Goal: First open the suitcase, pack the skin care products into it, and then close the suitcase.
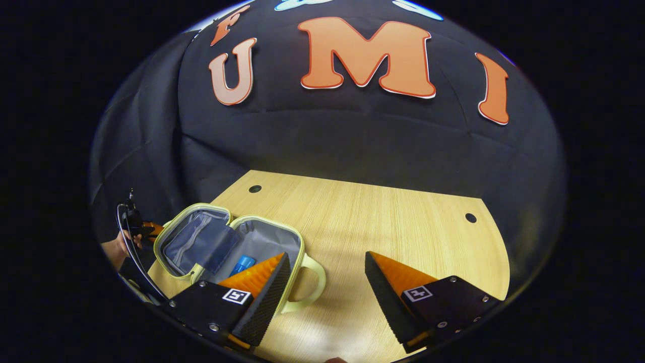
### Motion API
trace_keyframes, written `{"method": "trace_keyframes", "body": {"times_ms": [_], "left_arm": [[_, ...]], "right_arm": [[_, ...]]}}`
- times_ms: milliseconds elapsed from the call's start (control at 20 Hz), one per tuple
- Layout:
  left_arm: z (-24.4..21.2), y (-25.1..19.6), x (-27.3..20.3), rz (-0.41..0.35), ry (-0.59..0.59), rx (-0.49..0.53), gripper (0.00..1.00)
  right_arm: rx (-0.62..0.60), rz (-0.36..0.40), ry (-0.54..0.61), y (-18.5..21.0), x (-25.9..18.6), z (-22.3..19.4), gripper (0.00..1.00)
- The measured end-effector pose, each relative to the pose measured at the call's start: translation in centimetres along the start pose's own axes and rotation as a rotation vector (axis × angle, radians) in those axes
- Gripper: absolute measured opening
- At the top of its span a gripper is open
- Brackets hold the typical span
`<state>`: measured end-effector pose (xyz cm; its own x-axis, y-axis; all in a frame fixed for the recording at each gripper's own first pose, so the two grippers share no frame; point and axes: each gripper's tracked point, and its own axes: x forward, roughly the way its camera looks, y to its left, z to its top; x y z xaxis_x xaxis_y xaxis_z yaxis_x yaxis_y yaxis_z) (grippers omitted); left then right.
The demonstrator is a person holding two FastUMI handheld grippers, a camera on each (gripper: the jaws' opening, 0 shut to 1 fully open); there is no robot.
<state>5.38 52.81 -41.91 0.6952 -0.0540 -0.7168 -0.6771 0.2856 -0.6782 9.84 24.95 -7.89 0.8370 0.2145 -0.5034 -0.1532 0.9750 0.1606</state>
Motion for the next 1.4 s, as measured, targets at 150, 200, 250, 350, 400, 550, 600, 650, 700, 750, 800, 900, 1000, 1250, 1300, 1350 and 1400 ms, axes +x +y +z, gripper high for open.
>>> {"method": "trace_keyframes", "body": {"times_ms": [150, 200, 250, 350, 400, 550, 600, 650, 700, 750, 800, 900, 1000, 1250, 1300, 1350, 1400], "left_arm": [[0.9, -2.7, -3.1, -0.006, -0.061, 0.116, 0.1], [1.2, -4.1, -3.8, -0.017, -0.077, 0.149, 0.1], [1.5, -5.6, -4.6, -0.041, -0.086, 0.174, 0.1], [1.7, -7.9, -6.5, -0.083, -0.117, 0.204, 0.09], [1.8, -9.3, -7.7, -0.109, -0.14, 0.216, 0.09], [0.6, -13.7, -12.3, -0.18, -0.183, 0.303, 0.09], [0.2, -15.3, -13.6, -0.203, -0.195, 0.33, 0.09], [-0.4, -17.2, -14.5, -0.233, -0.198, 0.352, 0.09], [-1.0, -18.8, -15.3, -0.261, -0.205, 0.366, 0.09], [-1.7, -20.2, -16.0, -0.289, -0.204, 0.382, 0.09], [-2.4, -21.4, -16.8, -0.311, -0.203, 0.397, 0.09], [-4.0, -23.6, -18.0, -0.349, -0.195, 0.424, 0.09], [-6.0, -25.9, -19.3, -0.394, -0.18, 0.454, 0.09], [-12.1, -30.8, -20.9, -0.486, -0.137, 0.49, 0.09], [-13.2, -31.4, -21.0, -0.501, -0.125, 0.5, 0.09], [-14.3, -31.7, -21.1, -0.511, -0.115, 0.503, 0.08], [-15.4, -32.4, -21.2, -0.526, -0.099, 0.508, 0.09]], "right_arm": [[0.027, 0.009, -0.031, -0.5, -0.1, 1.3, 0.94], [0.036, 0.018, -0.045, -0.5, -0.1, 2.0, 0.94], [0.041, 0.024, -0.057, -0.6, -0.2, 2.4, 0.94], [0.026, 0.045, -0.06, -0.3, -0.4, 2.4, 0.94], [0.01, 0.048, -0.064, -0.4, -0.4, 2.5, 0.94], [-0.005, 0.065, -0.07, -0.6, -0.6, 2.6, 0.94], [-0.003, 0.077, -0.072, -0.4, -1.1, 2.8, 0.94], [0.0, 0.084, -0.077, -0.5, -1.5, 3.0, 0.94], [0.002, 0.091, -0.088, -0.6, -1.6, 3.3, 0.94], [0.001, 0.093, -0.101, -0.8, -1.7, 3.5, 0.94], [-0.004, 0.094, -0.11, -1.0, -1.8, 3.7, 0.94], [-0.02, 0.102, -0.112, -1.3, -2.3, 3.6, 0.94], [-0.032, 0.109, -0.112, -1.6, -2.7, 3.6, 0.94], [-0.022, 0.149, -0.157, -1.8, -4.1, 4.4, 0.94], [-0.022, 0.158, -0.157, -1.9, -4.2, 4.5, 0.94], [-0.024, 0.159, -0.153, -2.3, -4.4, 4.3, 0.94], [-0.026, 0.165, -0.156, -2.5, -4.5, 4.3, 0.94]]}}
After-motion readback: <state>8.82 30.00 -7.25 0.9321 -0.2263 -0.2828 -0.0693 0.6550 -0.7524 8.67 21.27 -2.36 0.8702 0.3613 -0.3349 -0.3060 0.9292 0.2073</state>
